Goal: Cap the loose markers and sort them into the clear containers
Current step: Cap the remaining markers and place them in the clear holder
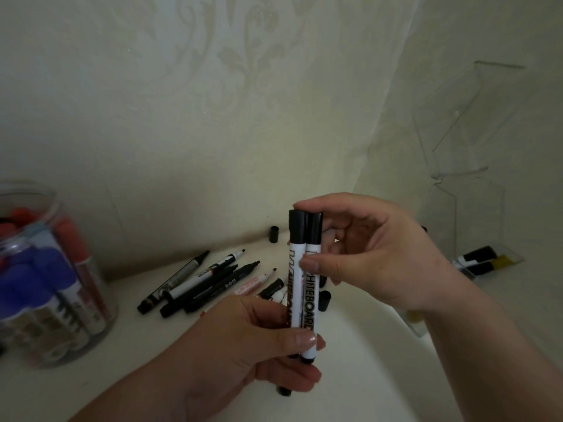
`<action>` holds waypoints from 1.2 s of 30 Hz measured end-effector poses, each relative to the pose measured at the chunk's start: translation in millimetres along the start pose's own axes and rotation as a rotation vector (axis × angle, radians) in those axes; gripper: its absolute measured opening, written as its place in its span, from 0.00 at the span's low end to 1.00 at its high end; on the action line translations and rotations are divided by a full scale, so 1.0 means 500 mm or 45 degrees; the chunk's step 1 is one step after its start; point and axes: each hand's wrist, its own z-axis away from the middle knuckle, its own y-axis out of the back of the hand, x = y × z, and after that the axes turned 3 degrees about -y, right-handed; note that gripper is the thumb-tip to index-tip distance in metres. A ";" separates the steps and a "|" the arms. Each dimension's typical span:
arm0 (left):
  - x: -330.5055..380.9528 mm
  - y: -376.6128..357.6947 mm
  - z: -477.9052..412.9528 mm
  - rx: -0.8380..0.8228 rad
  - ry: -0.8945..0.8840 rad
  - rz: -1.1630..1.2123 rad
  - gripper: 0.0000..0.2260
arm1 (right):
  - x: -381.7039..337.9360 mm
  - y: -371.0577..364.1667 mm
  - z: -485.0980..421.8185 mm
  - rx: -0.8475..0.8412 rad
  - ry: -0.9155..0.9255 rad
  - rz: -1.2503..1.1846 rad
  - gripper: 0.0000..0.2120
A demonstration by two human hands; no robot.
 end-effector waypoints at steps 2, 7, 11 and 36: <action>0.000 0.000 0.000 0.001 0.002 -0.011 0.14 | -0.004 -0.001 0.001 0.027 0.010 -0.015 0.21; -0.002 -0.004 0.001 0.021 -0.039 -0.095 0.14 | -0.015 -0.015 0.000 0.205 0.040 0.042 0.10; -0.006 -0.007 -0.001 0.140 -0.238 -0.177 0.14 | -0.071 0.019 0.017 0.371 0.197 0.198 0.08; 0.006 0.081 -0.013 1.007 -0.650 -1.078 0.10 | -0.128 0.115 0.052 1.125 0.087 1.143 0.07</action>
